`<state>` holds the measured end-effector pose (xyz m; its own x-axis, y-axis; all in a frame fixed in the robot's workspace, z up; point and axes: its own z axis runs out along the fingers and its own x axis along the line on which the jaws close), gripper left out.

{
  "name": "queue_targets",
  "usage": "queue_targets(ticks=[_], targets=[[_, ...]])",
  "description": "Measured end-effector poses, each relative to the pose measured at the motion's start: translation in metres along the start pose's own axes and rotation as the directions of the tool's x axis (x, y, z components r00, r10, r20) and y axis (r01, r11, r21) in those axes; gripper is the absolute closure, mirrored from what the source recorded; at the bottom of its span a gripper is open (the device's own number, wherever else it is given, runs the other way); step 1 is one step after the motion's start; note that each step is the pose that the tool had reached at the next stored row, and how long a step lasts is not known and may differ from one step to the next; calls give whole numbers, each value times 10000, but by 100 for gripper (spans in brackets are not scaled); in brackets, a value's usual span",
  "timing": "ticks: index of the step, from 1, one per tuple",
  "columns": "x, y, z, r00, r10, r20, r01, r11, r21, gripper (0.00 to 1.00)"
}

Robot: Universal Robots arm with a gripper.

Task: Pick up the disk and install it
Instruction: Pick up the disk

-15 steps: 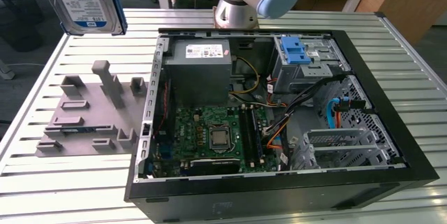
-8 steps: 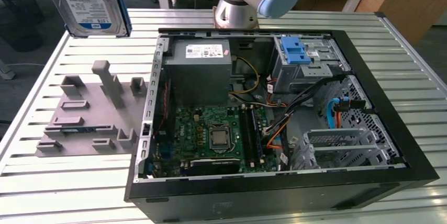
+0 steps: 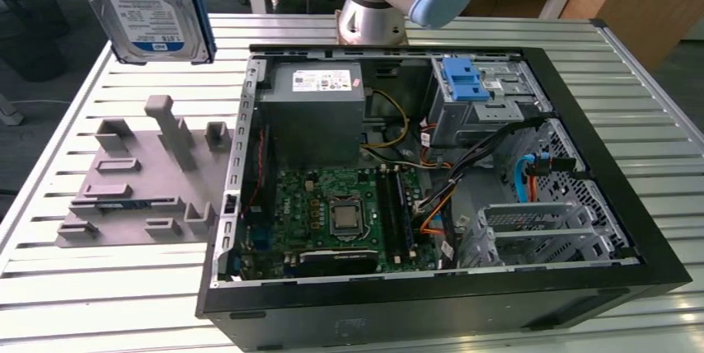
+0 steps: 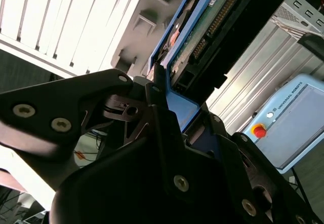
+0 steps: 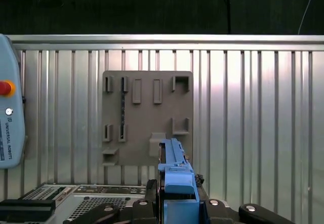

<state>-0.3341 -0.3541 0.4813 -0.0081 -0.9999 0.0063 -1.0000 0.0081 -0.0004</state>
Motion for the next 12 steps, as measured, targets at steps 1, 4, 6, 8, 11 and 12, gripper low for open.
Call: queue_targets(ticks=[1, 4, 6, 8, 11, 12], targets=[[8, -14, 0, 10000, 0, 0, 0, 10000, 0, 64], [28, -54, 1, 10000, -1, 0, 1, 10000, 0, 64], [39, -81, 1, 10000, 0, 0, 0, 10000, 1, 64], [50, -107, 0, 10000, 0, 0, 0, 10000, 0, 64], [66, -148, 1, 10000, 0, 0, 0, 10000, 1, 64], [72, -162, 1, 10000, 0, 0, 0, 10000, 1, 64]])
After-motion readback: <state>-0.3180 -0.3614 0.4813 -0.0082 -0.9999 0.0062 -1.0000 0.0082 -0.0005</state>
